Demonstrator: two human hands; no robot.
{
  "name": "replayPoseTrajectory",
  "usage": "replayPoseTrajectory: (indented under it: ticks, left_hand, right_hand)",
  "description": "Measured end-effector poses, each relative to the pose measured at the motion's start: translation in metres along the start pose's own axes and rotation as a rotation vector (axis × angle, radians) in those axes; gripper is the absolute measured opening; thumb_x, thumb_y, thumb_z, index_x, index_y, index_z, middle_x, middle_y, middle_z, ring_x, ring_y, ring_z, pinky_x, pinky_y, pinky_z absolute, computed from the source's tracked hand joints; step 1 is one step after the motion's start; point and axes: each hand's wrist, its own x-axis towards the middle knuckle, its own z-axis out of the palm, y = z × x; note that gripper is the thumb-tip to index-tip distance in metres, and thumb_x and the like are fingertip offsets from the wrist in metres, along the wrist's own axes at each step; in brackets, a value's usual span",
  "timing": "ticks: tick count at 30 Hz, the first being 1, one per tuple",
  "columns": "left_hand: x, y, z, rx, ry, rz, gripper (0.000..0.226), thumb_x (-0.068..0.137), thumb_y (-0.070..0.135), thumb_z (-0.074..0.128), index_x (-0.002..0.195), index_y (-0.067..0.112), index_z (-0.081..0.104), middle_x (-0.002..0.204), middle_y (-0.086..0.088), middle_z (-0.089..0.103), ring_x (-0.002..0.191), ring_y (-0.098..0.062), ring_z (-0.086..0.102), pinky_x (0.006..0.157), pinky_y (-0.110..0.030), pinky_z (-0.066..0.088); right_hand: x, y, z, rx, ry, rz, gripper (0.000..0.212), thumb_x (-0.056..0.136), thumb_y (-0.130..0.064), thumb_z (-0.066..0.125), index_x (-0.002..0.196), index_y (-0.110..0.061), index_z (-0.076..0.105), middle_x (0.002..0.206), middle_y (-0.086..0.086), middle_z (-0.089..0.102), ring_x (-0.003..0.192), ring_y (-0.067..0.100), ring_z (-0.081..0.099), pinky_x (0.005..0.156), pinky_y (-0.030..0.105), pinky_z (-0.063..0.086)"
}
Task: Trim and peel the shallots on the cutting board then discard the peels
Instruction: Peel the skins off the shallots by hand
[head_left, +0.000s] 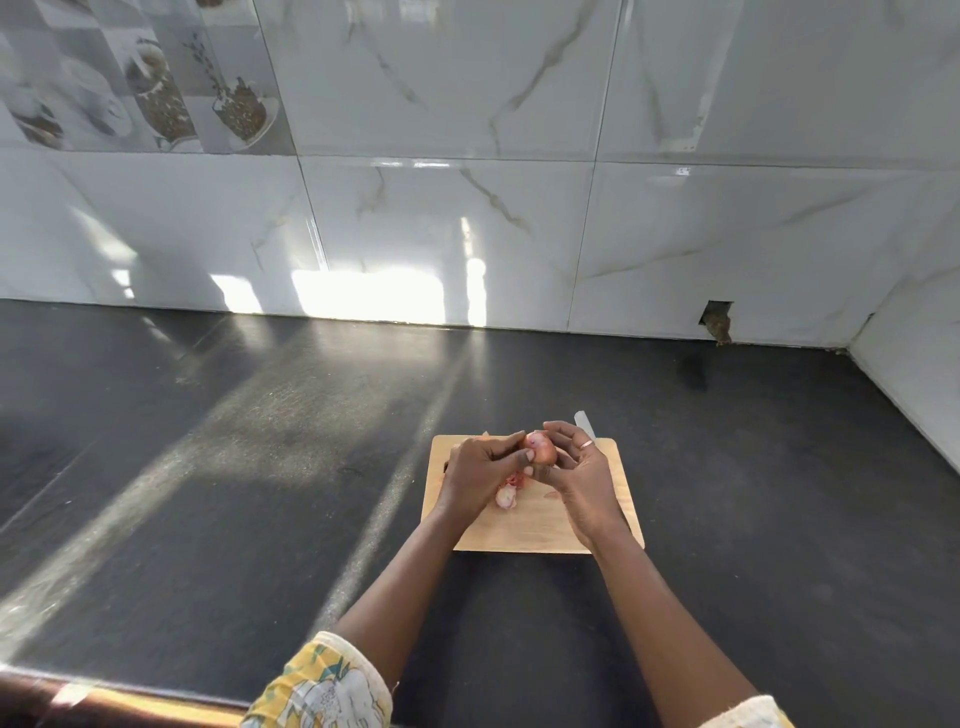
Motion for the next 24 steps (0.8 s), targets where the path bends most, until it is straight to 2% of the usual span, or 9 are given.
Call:
replayPoseTrajectory:
  ticks: [3,5,7,10,13,15,18,22,24]
  left_hand:
    - [-0.001,0.003,-0.001,-0.035,-0.026,-0.047,0.030,0.079,0.035,0.067,0.109,0.031,0.067,0.108,0.009,0.070,0.100,0.002,0.061,0.104,-0.040,0.042]
    - [-0.002,0.005,-0.001,-0.103,-0.064,-0.069,0.035,0.080,0.026,0.069,0.115,0.026,0.065,0.124,0.007,0.062,0.110,0.001,0.057,0.105,-0.033,0.042]
    - [-0.004,0.006,-0.001,-0.105,-0.096,-0.064,0.043,0.081,0.017,0.069,0.123,0.021,0.060,0.121,0.001,0.064,0.103,0.002,0.058,0.099,-0.024,0.045]
    - [-0.003,0.006,-0.004,-0.072,-0.062,0.003,0.039,0.079,0.018,0.071,0.116,0.029,0.065,0.104,0.005,0.072,0.091,0.000,0.060,0.091,-0.026,0.048]
    - [-0.002,0.008,-0.008,0.048,0.000,0.121,0.029,0.080,0.014,0.070,0.108,0.021,0.070,0.107,0.010,0.069,0.094,0.001,0.062,0.091,-0.024,0.050]
    - [-0.002,0.010,-0.009,0.203,0.006,0.246,0.025,0.081,0.018,0.070,0.106,0.020,0.071,0.111,0.006,0.069,0.096,0.002,0.062,0.089,-0.017,0.048]
    - [0.000,0.008,-0.009,0.339,0.023,0.397,0.020,0.081,0.022,0.069,0.101,0.019,0.073,0.107,0.006,0.070,0.099,-0.002,0.059,0.080,-0.005,0.042]
    - [0.006,0.003,-0.012,0.355,-0.030,0.379,0.019,0.083,0.019,0.067,0.101,0.015,0.073,0.103,0.004,0.072,0.093,0.003,0.061,0.077,-0.007,0.047]
    - [0.009,0.004,-0.013,0.328,-0.016,0.332,0.018,0.082,0.018,0.069,0.099,0.014,0.073,0.099,0.000,0.073,0.087,0.009,0.060,0.073,-0.003,0.044]
  right_hand:
    - [0.003,0.006,0.000,-0.093,0.012,-0.038,0.050,0.066,0.009,0.076,0.107,-0.017,0.062,0.110,0.009,0.068,0.102,0.017,0.064,0.080,0.025,0.052]
    - [0.003,0.006,0.000,-0.126,0.018,-0.045,0.050,0.068,0.010,0.075,0.106,-0.021,0.065,0.111,0.008,0.069,0.105,0.017,0.064,0.086,0.026,0.052]
    - [0.002,0.004,0.001,-0.156,0.013,-0.054,0.049,0.071,0.009,0.073,0.104,-0.026,0.066,0.112,0.005,0.068,0.104,0.012,0.064,0.083,0.022,0.051]
    - [0.001,0.002,0.003,-0.160,-0.007,-0.052,0.048,0.075,0.006,0.072,0.106,-0.030,0.064,0.111,0.000,0.068,0.103,0.008,0.063,0.080,0.019,0.050]
    - [0.001,0.001,0.003,-0.143,0.013,-0.050,0.049,0.074,0.011,0.070,0.104,-0.025,0.054,0.107,-0.003,0.063,0.100,0.009,0.062,0.079,0.018,0.051]
    - [0.000,0.002,0.003,-0.152,0.002,-0.058,0.047,0.076,0.014,0.067,0.100,-0.023,0.052,0.105,-0.003,0.062,0.097,0.008,0.062,0.077,0.017,0.051]
    - [0.001,0.003,0.001,-0.179,-0.020,-0.061,0.047,0.077,0.017,0.064,0.099,-0.022,0.054,0.105,-0.003,0.062,0.097,0.008,0.062,0.076,0.018,0.052]
    - [0.002,0.002,-0.002,-0.196,-0.063,-0.045,0.046,0.078,0.017,0.061,0.103,-0.022,0.060,0.108,0.003,0.064,0.098,0.011,0.062,0.072,0.016,0.050]
    - [0.003,0.003,-0.005,-0.170,-0.086,-0.022,0.046,0.082,0.014,0.059,0.106,-0.025,0.062,0.111,0.006,0.064,0.100,0.012,0.062,0.077,0.019,0.051]
